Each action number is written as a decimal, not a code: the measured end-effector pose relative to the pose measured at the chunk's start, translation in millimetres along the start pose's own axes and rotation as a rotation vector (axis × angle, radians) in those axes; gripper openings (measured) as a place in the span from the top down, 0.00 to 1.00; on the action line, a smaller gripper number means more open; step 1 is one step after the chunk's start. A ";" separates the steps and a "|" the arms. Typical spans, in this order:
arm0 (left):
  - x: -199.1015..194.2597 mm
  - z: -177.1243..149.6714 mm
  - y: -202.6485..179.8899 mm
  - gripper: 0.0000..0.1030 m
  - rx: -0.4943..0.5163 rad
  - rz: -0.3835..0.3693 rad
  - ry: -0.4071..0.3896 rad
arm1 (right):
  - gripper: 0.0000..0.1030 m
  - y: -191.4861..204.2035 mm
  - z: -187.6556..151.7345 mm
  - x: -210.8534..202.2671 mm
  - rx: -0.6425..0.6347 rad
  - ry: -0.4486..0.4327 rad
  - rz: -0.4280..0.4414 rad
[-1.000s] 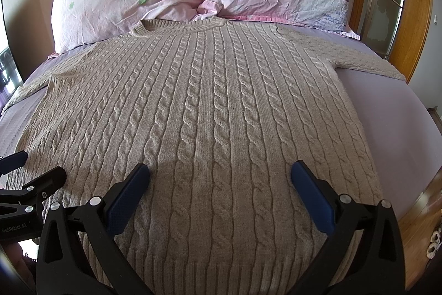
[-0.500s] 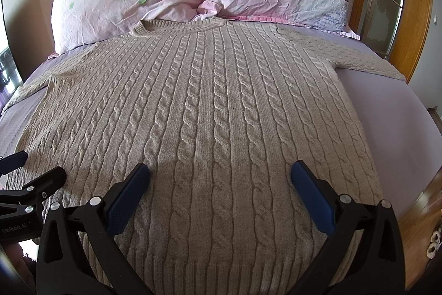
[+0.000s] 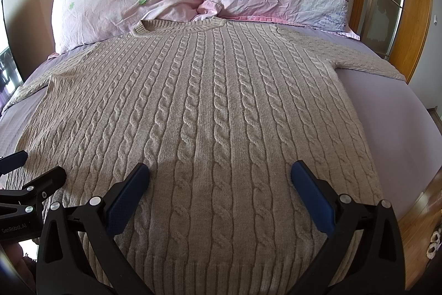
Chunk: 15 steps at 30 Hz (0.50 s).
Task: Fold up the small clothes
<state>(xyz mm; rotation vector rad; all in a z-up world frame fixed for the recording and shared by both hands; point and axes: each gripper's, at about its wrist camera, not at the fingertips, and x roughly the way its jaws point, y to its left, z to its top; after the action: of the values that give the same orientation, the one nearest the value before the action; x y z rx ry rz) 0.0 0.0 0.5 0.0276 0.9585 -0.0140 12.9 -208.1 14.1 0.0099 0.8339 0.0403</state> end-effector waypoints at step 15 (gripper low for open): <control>-4.6 -1.7 -0.1 0.02 0.050 -0.033 -0.080 | 0.01 -41.6 25.1 -2.1 -0.050 -0.012 0.197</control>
<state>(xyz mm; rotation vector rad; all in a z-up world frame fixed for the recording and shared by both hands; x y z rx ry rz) -4.1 -0.1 3.3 0.0570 0.8789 -0.0692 31.4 -249.6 31.6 0.0448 0.8172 0.2460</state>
